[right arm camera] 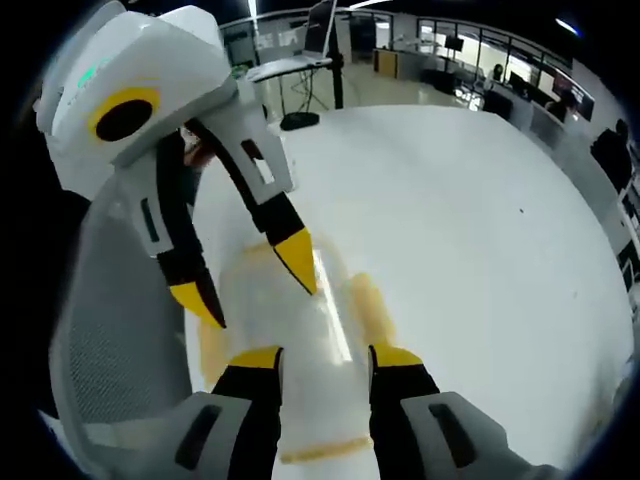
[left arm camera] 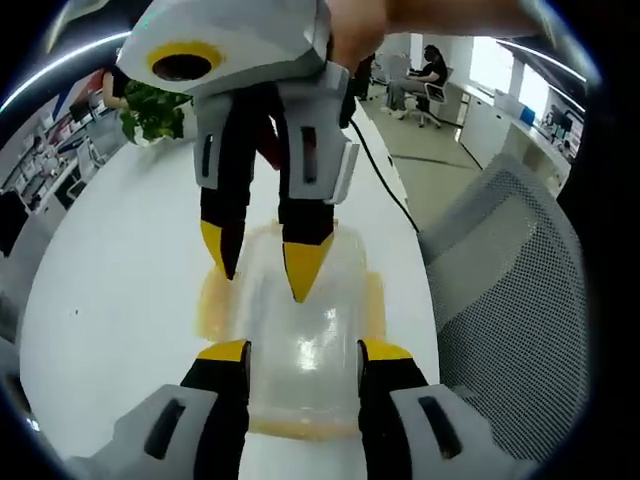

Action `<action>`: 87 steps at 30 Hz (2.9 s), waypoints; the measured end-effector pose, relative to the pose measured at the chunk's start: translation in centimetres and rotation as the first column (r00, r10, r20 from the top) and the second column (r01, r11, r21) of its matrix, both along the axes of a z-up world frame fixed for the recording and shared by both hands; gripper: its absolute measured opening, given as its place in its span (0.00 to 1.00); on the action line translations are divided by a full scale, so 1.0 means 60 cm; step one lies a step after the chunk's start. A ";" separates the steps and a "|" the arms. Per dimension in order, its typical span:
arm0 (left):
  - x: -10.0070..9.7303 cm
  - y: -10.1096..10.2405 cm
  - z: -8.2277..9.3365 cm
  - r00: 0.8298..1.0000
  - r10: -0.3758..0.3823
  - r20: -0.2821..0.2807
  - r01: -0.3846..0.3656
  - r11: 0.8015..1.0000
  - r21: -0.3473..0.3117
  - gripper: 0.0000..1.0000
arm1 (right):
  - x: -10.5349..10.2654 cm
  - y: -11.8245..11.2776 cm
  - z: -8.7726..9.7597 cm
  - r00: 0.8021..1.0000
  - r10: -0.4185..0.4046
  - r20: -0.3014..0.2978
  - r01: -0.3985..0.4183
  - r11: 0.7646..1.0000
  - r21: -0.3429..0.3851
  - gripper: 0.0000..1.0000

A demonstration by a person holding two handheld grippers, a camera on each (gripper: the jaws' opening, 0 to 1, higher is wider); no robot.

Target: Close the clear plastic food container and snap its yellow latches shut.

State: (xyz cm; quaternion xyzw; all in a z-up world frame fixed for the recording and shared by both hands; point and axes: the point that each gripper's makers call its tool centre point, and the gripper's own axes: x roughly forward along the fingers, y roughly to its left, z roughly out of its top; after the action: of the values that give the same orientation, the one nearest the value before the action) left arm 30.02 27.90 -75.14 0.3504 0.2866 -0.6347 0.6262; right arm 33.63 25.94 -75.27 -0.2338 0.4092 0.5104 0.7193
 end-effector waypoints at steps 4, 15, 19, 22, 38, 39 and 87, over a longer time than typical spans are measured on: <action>-0.004 -0.001 -0.004 1.000 -0.011 0.005 0.011 1.000 0.009 0.43 | 0.006 0.000 -0.005 1.000 0.002 -0.005 -0.002 1.000 -0.009 0.33; -0.009 -0.005 -0.004 0.999 0.010 0.039 -0.011 1.000 0.025 0.49 | 0.006 -0.009 -0.016 0.996 0.047 -0.076 -0.050 0.998 -0.031 0.43; -0.011 -0.005 -0.006 0.999 0.016 0.047 -0.018 0.999 0.033 0.52 | 0.005 -0.012 -0.015 0.992 0.070 -0.102 -0.074 0.997 -0.032 0.44; -0.015 -0.004 -0.010 0.998 0.004 0.066 -0.007 0.999 0.051 0.53 | 0.010 -0.016 -0.013 0.991 0.064 -0.117 -0.068 0.997 -0.031 0.45; -0.019 -0.023 -0.012 0.989 0.045 0.137 -0.058 0.995 0.087 0.53 | 0.010 -0.006 -0.019 0.957 0.126 -0.263 -0.131 0.991 -0.004 0.45; -0.019 -0.023 -0.012 0.989 0.050 0.142 -0.063 0.994 0.089 0.53 | 0.010 -0.005 -0.019 0.955 0.126 -0.268 -0.131 0.991 -0.003 0.45; -0.022 -0.032 -0.032 0.977 0.034 0.212 -0.068 0.986 0.152 0.52 | -0.008 0.011 -0.045 0.858 0.243 -0.452 -0.331 0.935 -0.126 0.33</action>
State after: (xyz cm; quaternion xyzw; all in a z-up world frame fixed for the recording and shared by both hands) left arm 28.69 25.99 -77.08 0.4563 0.2777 -0.5533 0.6391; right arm 33.16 26.57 -77.99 -0.2450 0.5665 0.6076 0.4999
